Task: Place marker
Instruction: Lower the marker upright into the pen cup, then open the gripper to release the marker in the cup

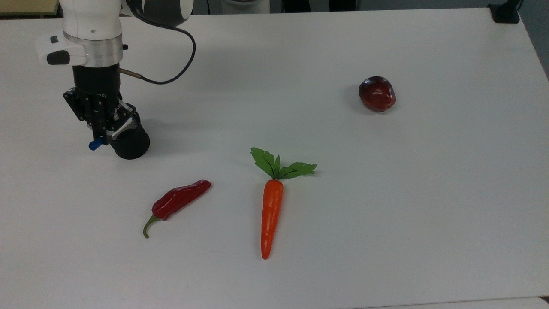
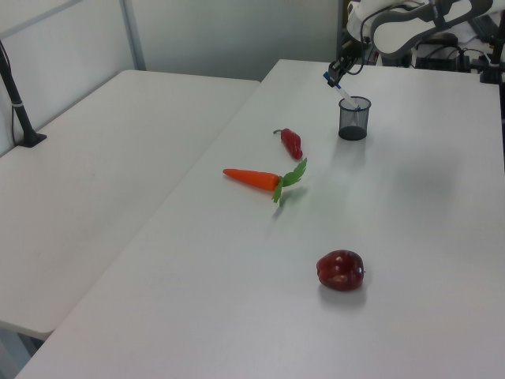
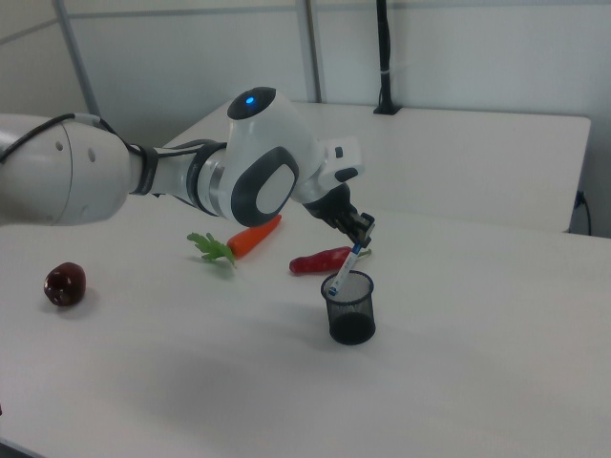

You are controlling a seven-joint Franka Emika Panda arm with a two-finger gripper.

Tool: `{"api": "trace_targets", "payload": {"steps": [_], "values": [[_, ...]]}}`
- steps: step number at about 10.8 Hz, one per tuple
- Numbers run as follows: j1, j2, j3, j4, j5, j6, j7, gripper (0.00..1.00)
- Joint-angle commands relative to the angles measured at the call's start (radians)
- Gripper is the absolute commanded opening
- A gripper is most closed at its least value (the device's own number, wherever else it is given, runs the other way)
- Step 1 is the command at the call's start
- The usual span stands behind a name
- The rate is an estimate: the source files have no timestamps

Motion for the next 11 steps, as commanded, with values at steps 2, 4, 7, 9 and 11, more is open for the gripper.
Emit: {"api": "trace_targets", "payload": {"steps": [2,4,7,9,11], "values": [[0.012,-0.029,-0.011,-0.036,-0.011,0.028,0.032,0.43],[0.011,-0.037,-0.011,-0.036,-0.011,0.023,0.034,1.00],[0.018,-0.038,-0.011,-0.029,-0.011,0.020,0.046,1.00],[0.032,-0.040,-0.004,-0.023,-0.010,0.020,0.046,1.00],[0.089,-0.046,-0.002,-0.009,-0.010,0.001,0.046,1.00]]}}
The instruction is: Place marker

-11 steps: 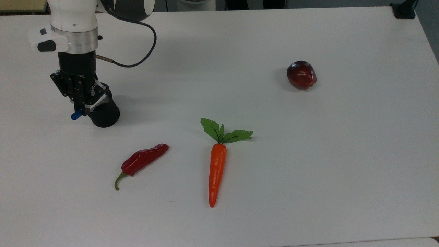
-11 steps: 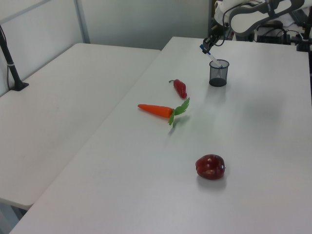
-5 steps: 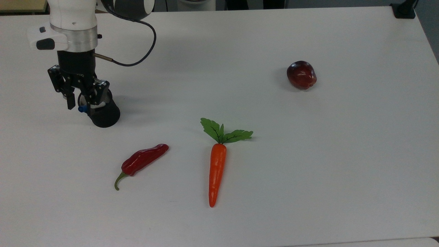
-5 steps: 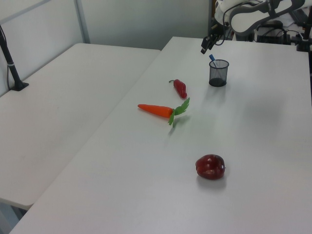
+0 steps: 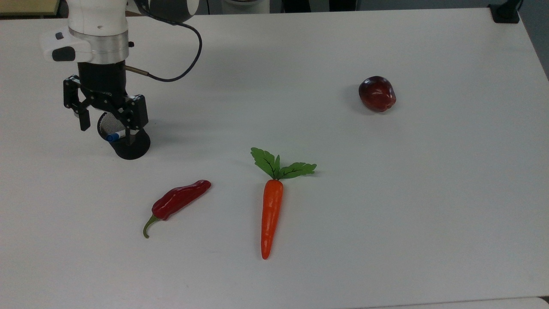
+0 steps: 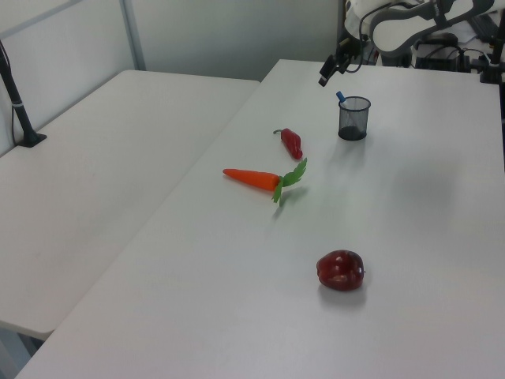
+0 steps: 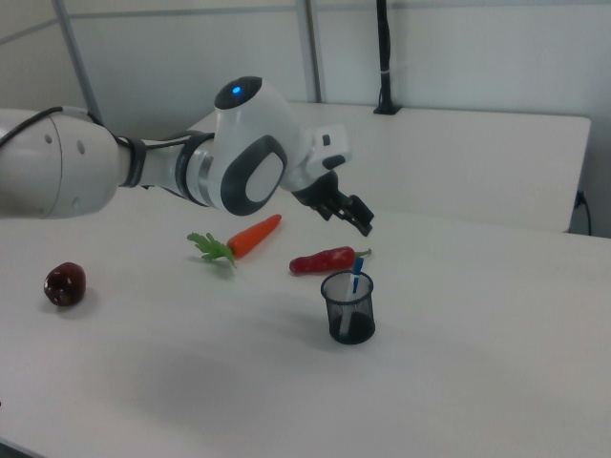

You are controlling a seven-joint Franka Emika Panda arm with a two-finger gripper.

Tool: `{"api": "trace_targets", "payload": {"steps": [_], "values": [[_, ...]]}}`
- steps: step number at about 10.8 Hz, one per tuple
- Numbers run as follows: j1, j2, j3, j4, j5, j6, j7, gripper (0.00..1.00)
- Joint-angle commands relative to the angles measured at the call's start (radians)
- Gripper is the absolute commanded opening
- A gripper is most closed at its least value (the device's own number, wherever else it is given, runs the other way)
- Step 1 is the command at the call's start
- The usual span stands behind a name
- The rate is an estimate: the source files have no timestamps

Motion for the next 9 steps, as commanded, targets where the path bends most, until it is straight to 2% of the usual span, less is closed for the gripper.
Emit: {"api": "trace_targets", "payload": {"steps": [1,5,7,9], "values": [[0.102,-0.050,-0.005,-0.001,-0.010,-0.047,0.030,1.00],[0.231,-0.131,-0.002,0.039,-0.008,-0.409,0.027,1.00],[0.270,-0.204,-0.002,0.042,-0.010,-0.617,0.007,1.00],[0.311,-0.275,-0.010,0.042,-0.008,-0.774,-0.065,1.00]]}}
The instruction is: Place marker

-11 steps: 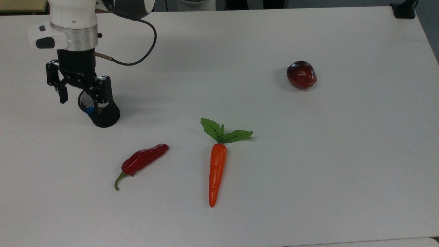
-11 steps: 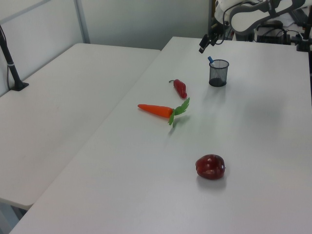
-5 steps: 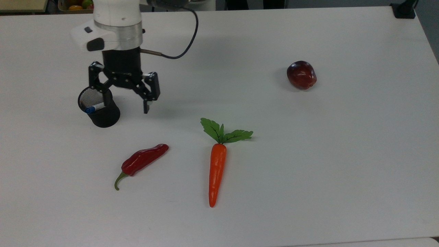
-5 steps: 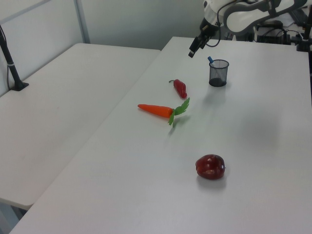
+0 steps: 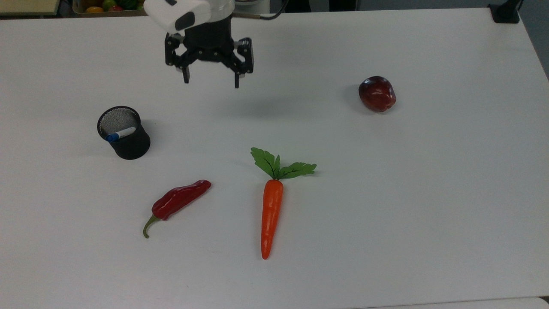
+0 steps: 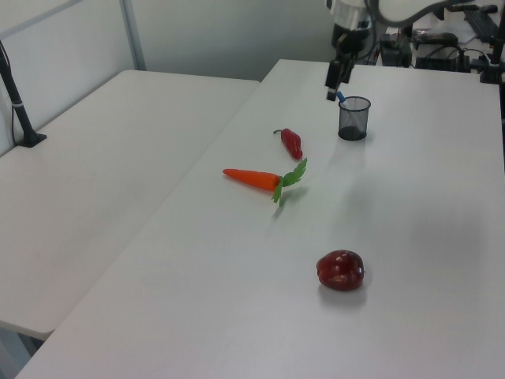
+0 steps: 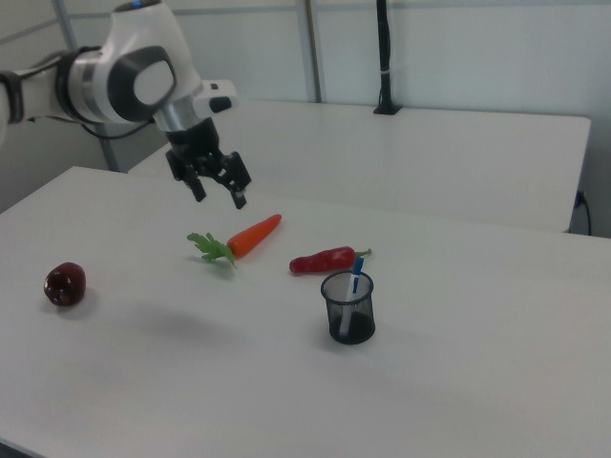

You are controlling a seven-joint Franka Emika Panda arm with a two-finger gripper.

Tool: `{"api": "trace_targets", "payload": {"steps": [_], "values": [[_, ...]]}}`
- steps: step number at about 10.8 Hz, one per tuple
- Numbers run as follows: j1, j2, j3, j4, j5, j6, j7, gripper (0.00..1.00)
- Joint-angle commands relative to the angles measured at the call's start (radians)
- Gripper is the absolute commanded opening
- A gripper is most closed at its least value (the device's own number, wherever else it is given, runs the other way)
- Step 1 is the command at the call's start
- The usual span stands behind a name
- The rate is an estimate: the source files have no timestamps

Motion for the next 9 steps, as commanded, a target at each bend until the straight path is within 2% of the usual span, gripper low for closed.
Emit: {"api": "trace_targets", "payload": {"steps": [1,3,5,9], "values": [[0.059,-0.127,-0.024,-0.026,-0.001,-0.228,-0.088,1.00],[0.063,-0.175,-0.026,-0.030,0.000,-0.306,-0.094,1.00],[0.049,-0.186,-0.024,-0.030,0.004,-0.311,-0.100,1.00],[0.030,-0.154,-0.023,0.017,0.013,-0.313,-0.086,1.00]]}}
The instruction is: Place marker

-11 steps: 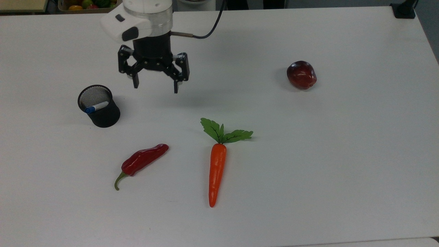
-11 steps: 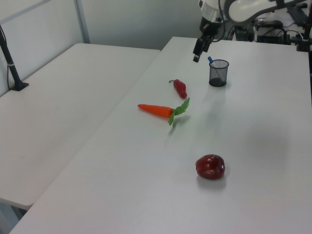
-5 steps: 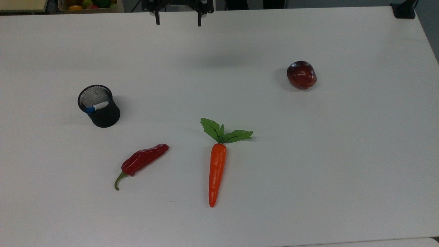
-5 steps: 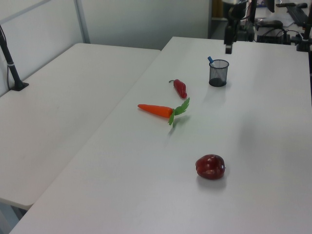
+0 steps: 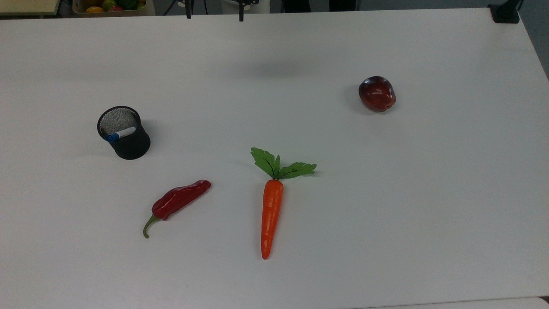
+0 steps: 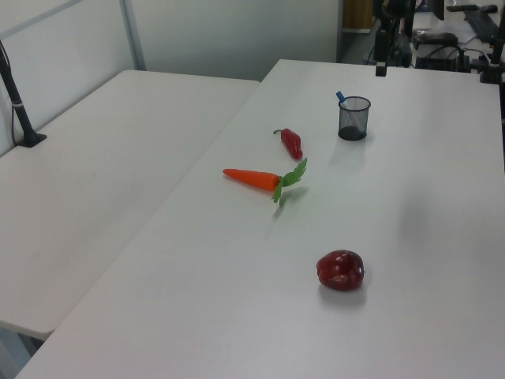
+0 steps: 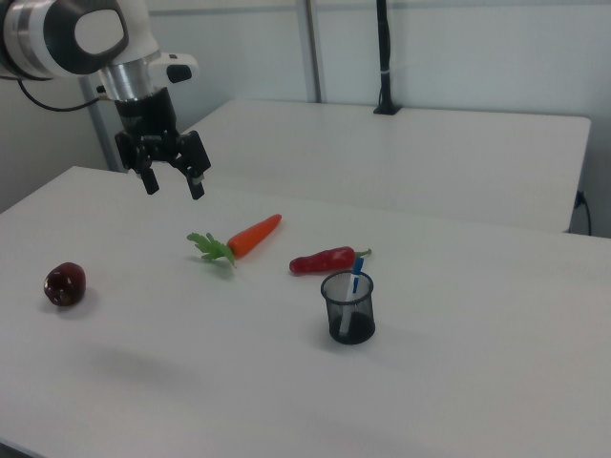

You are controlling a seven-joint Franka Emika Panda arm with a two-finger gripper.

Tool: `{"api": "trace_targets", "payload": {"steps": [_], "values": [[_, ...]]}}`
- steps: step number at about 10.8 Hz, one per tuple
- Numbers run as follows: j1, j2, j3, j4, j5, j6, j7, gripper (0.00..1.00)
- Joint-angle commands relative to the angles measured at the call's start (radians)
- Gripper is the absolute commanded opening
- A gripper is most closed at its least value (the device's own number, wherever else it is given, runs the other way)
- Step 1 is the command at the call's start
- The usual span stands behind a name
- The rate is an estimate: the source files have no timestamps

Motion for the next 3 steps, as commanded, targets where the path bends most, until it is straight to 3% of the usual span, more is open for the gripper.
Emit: {"api": "trace_targets", "payload": {"steps": [1,3], "values": [[0.001,0.022,-0.008,0.038,0.012,-0.016,-0.010,1.00],[-0.001,0.021,-0.009,0.039,0.012,-0.024,-0.010,1.00]]}}
